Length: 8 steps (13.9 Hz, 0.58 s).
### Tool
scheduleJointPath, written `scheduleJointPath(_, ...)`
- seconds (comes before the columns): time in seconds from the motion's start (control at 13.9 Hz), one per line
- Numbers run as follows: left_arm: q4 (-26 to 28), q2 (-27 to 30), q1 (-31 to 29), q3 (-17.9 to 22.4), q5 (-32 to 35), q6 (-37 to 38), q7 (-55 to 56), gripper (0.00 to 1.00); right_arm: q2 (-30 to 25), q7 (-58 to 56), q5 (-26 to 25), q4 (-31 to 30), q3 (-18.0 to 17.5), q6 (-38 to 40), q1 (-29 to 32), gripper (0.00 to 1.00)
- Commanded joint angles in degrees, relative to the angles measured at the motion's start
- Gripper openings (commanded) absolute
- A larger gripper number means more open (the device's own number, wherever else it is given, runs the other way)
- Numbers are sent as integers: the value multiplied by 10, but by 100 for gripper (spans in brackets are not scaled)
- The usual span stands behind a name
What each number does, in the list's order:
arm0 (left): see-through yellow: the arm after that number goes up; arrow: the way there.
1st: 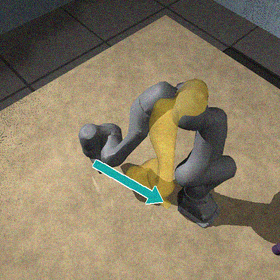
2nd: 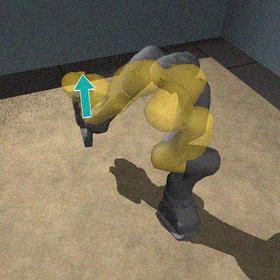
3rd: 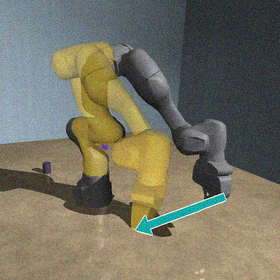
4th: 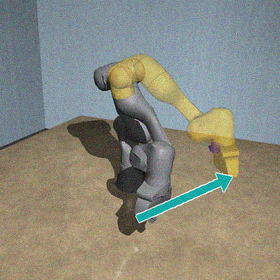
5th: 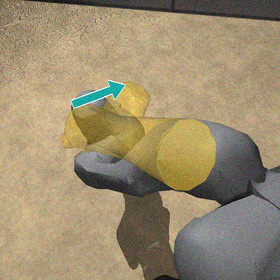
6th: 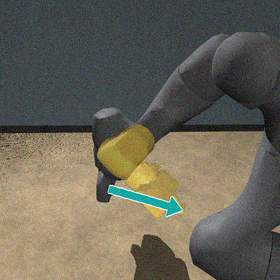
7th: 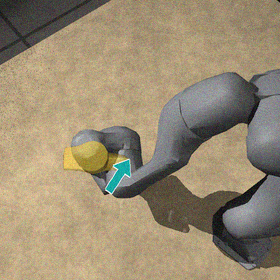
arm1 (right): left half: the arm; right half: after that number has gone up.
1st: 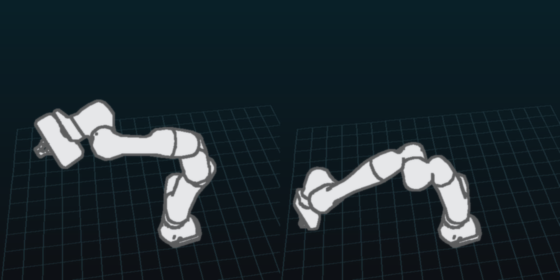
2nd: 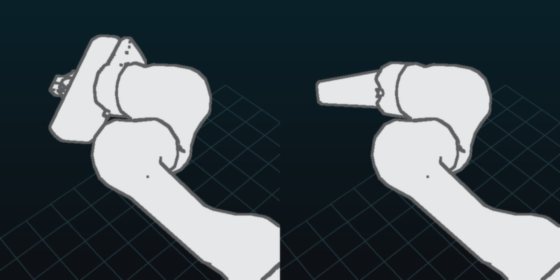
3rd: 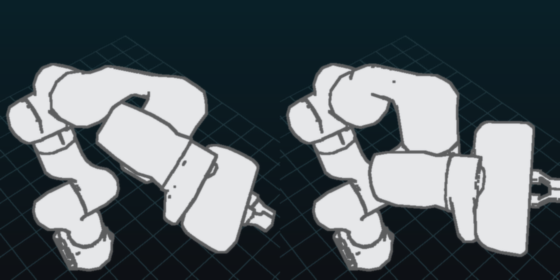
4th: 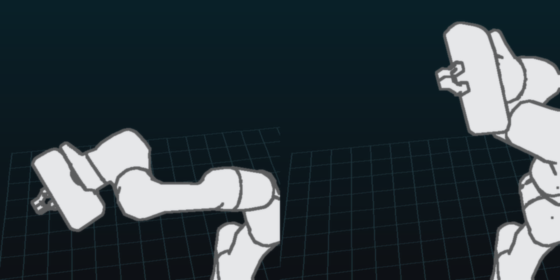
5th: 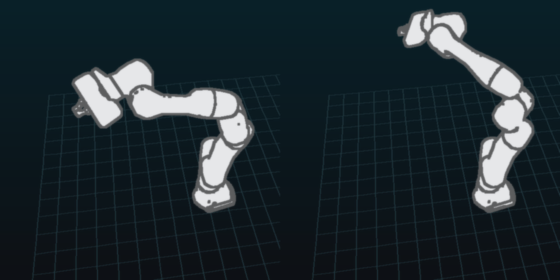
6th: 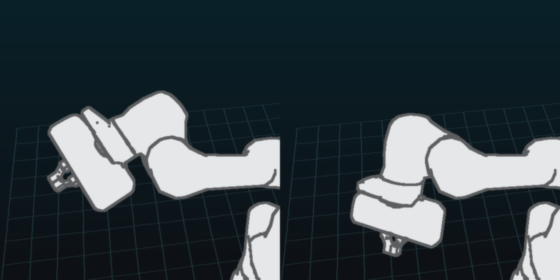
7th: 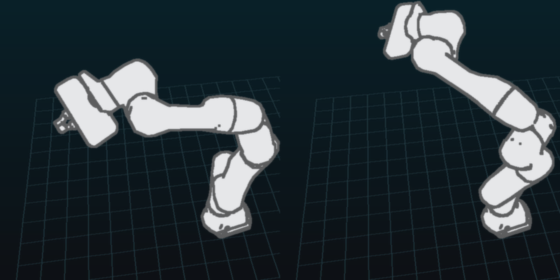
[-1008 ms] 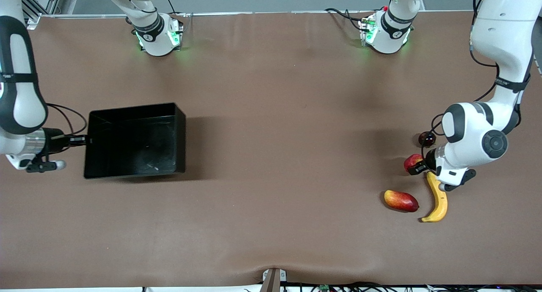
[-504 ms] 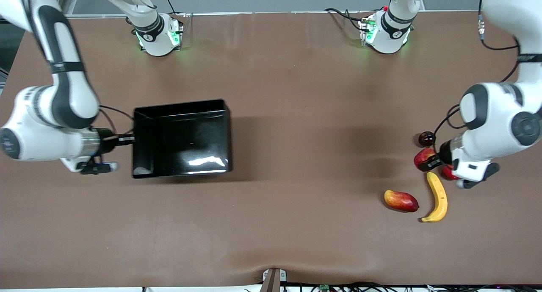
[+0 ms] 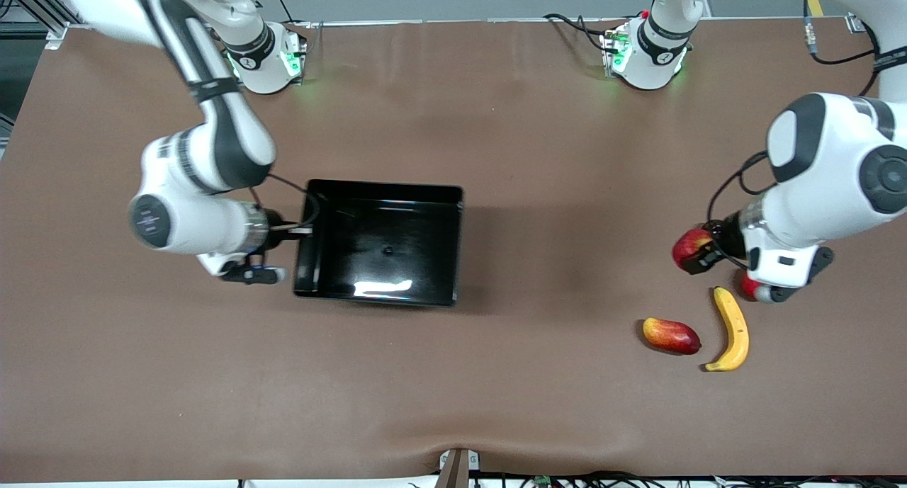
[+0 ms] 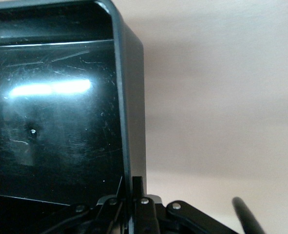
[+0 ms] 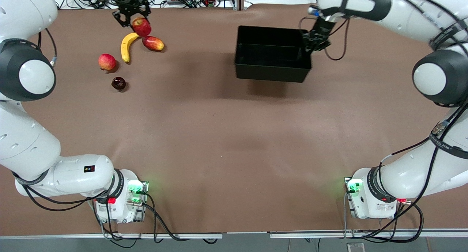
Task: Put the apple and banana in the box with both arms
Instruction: 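Carry the apple over the tray while the right gripper slides the tray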
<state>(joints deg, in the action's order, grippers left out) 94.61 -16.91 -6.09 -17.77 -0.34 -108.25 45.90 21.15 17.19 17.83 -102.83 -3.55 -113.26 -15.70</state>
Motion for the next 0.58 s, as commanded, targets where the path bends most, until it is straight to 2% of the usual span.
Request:
scheduleJointPath(0.0,-6,6,-4,-40,-5,15,48,0,2,75,19,-9,6,-60,-67,0)
scheduleJointPath(0.22,-6,-1,2,-79,-6,10,76,0,42,151,19,-8,6,-145,-150,0)
scheduleJointPath(0.5,-5,-25,62,-83,-1,-4,132,0,89,157,19,7,5,-181,-191,0)
